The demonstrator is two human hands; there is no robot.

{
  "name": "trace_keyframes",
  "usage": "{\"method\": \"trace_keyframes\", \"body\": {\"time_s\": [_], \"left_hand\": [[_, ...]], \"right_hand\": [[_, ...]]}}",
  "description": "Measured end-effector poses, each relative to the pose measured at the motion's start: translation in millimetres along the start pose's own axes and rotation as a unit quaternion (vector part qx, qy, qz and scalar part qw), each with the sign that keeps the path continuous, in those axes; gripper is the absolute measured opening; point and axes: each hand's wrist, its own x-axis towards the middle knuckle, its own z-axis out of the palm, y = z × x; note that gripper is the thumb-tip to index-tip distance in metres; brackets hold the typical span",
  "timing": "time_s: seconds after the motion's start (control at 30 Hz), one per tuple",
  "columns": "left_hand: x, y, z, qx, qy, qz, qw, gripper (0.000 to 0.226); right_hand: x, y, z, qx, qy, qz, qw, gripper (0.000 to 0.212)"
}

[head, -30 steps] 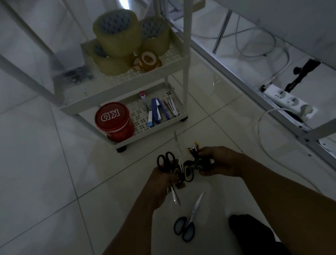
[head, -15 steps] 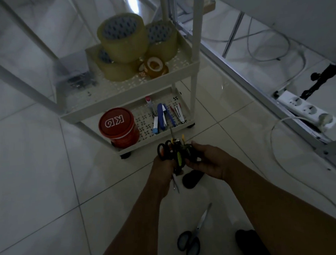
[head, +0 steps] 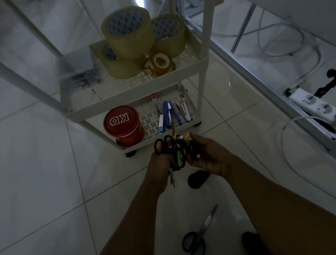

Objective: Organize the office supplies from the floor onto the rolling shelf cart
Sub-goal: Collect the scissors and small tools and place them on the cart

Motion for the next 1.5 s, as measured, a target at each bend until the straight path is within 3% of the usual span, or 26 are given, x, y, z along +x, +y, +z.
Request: {"method": "trace_keyframes", "body": {"time_s": [0.17, 0.27, 0.33, 0.43, 0.6, 0.7, 0.8, 0.87, 1.23, 1.37, 1.43, 1.5], "left_hand": [[-3, -7, -4, 0.052, 0.012, -0.016, 0.998, 0.046], [-8, -22, -11, -0.004, -0.005, -0.029, 1.0, 0.037], [-6, -37, -15, 0.001, -0.011, -0.031, 0.999, 0.025], [1, -68, -22, 0.148, 0.019, -0.014, 0.989, 0.018], [5, -109, -24, 0.456, 0.083, 0.065, 0.884, 0.028], [2, -121, -21, 0.546, 0.1, 0.098, 0.826, 0.033], [1, -129, -18, 0.596, 0.109, 0.118, 0.787, 0.042], [1, -131, -16, 0.615, 0.107, 0.114, 0.773, 0.048], [-6, -129, -3, 0.624, 0.125, 0.082, 0.767, 0.054], [-8, -134, -2, 0.634, 0.119, 0.086, 0.759, 0.069], [-8, -136, -2, 0.636, 0.108, 0.084, 0.76, 0.079], [-8, -135, -3, 0.635, 0.103, 0.088, 0.76, 0.075]], "right_hand": [[4, 6, -9, -0.016, 0.046, 0.007, 0.999, 0.011], [7, 10, -16, -0.044, 0.069, 0.011, 0.997, 0.011], [9, 13, -21, -0.111, 0.105, -0.005, 0.988, 0.01], [10, 14, -30, -0.289, 0.177, -0.049, 0.94, 0.01], [5, 18, -48, -0.548, 0.197, -0.101, 0.806, 0.014], [3, 27, -52, -0.602, 0.173, -0.118, 0.77, 0.014], [4, 31, -54, -0.614, 0.167, -0.115, 0.762, 0.037], [4, 30, -54, -0.621, 0.158, -0.114, 0.759, 0.036], [7, 31, -59, -0.642, 0.117, -0.082, 0.753, 0.05], [11, 32, -60, -0.65, 0.11, -0.076, 0.748, 0.061], [14, 33, -62, -0.645, 0.109, -0.076, 0.753, 0.06], [16, 36, -64, -0.665, 0.111, -0.093, 0.732, 0.05]]}}
